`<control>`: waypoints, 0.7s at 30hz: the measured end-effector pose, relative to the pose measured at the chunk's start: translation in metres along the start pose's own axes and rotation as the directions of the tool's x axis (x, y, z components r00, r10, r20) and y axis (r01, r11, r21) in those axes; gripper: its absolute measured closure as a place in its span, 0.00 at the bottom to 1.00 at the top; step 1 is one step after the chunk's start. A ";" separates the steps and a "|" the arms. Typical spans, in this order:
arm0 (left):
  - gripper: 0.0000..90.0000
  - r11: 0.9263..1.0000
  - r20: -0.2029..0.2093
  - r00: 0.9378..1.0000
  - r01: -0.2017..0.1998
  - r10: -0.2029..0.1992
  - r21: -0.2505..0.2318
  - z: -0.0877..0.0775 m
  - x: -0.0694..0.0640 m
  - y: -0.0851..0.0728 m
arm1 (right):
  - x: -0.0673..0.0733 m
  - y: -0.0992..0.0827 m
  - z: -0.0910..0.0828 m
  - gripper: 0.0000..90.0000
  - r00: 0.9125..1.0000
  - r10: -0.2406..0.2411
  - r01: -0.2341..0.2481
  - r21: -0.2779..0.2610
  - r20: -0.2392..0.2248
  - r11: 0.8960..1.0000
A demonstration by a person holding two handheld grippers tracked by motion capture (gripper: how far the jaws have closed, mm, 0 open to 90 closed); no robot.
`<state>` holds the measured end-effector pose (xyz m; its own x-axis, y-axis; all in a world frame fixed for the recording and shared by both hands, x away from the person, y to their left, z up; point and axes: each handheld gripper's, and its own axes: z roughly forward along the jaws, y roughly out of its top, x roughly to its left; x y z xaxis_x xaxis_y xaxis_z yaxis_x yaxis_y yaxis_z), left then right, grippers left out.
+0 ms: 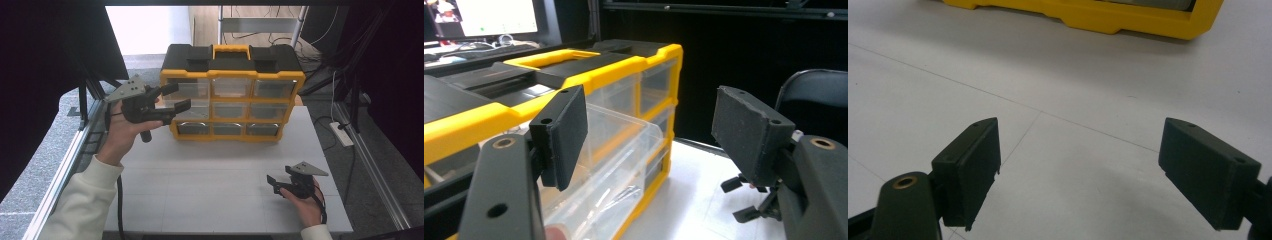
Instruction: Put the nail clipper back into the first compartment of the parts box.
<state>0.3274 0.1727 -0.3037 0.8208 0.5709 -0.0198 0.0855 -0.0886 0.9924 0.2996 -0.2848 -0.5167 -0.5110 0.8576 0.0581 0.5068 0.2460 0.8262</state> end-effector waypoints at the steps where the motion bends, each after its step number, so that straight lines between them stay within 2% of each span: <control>1: 0.34 1.000 0.007 1.000 0.002 -0.002 -0.001 -0.001 -0.002 -0.001 | 0.000 0.000 0.000 0.19 1.000 0.004 -0.004 0.000 0.000 1.000; 11: 0.34 1.000 0.053 0.998 0.024 -0.024 0.009 -0.003 -0.016 -0.013 | 0.001 -0.001 -0.001 0.19 1.000 0.003 -0.003 -0.003 -0.007 1.000; 21: 0.35 0.999 0.069 0.997 0.026 -0.028 0.029 -0.005 -0.027 -0.028 | 0.002 0.001 0.001 0.19 1.000 -0.006 0.006 0.001 -0.007 1.000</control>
<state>0.2998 0.1635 -0.3300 0.8553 0.5151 -0.0556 0.1229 -0.0975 0.9876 0.3000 -0.2826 -0.5167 -0.5185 0.8532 0.0572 0.5046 0.2513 0.8260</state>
